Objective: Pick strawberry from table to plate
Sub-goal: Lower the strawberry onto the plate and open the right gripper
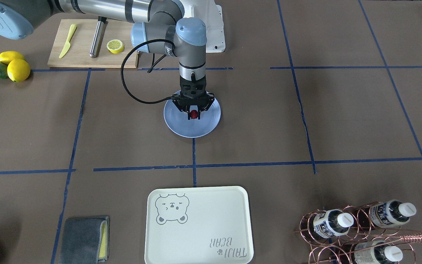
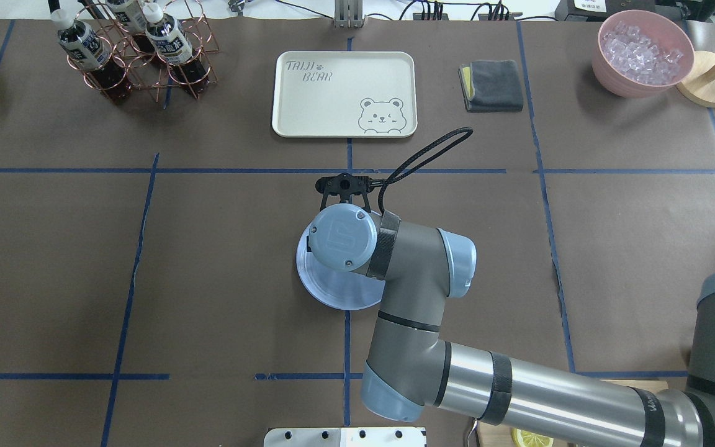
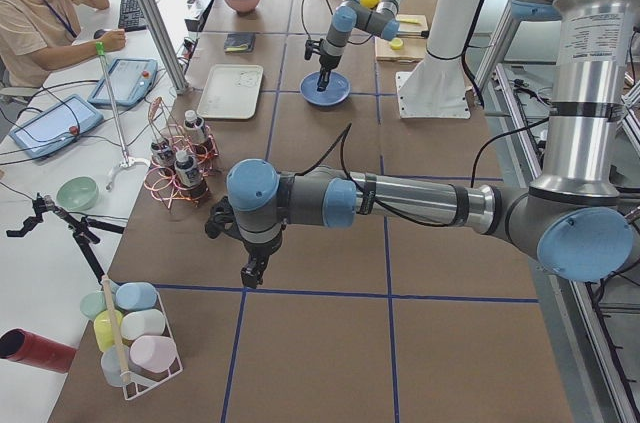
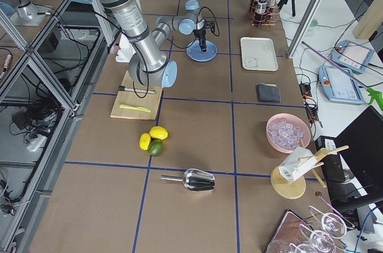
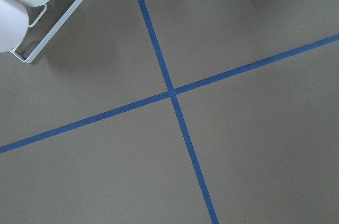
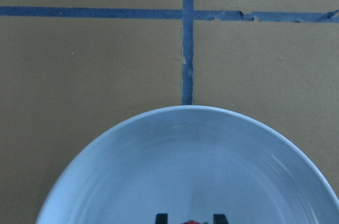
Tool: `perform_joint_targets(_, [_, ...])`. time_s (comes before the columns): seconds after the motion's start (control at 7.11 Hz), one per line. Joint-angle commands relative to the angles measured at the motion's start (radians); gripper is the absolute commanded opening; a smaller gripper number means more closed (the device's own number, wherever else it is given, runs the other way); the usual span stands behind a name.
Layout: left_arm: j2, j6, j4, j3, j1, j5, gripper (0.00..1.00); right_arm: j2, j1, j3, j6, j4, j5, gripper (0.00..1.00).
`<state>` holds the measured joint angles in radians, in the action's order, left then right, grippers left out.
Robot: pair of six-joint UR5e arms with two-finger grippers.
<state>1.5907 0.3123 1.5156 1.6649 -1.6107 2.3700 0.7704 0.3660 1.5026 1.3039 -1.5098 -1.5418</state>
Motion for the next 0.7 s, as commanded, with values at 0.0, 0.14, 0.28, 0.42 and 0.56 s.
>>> perform_joint_targets(0.0, [0.0,0.001,0.002,-0.001,0.0,0.0,1.0,0.001,-0.008,-0.001,0.002,-0.009,0.006,0.0])
perform_joint_targets(0.14, [0.002,0.001,0.002,-0.001,0.0,0.0,1.0,0.003,-0.012,-0.002,0.002,-0.007,0.009,0.0])
perform_joint_targets(0.28, [0.002,0.001,0.002,-0.001,0.0,0.0,1.0,0.007,-0.015,-0.002,0.002,-0.007,0.011,0.05])
perform_joint_targets(0.42, [0.002,-0.001,0.002,-0.001,0.0,0.0,1.0,0.012,-0.015,-0.002,0.0,-0.007,0.011,0.27])
perform_joint_targets(0.56, [0.002,-0.001,0.002,-0.001,0.0,0.0,1.0,0.024,-0.016,-0.002,0.0,-0.007,0.011,0.44])
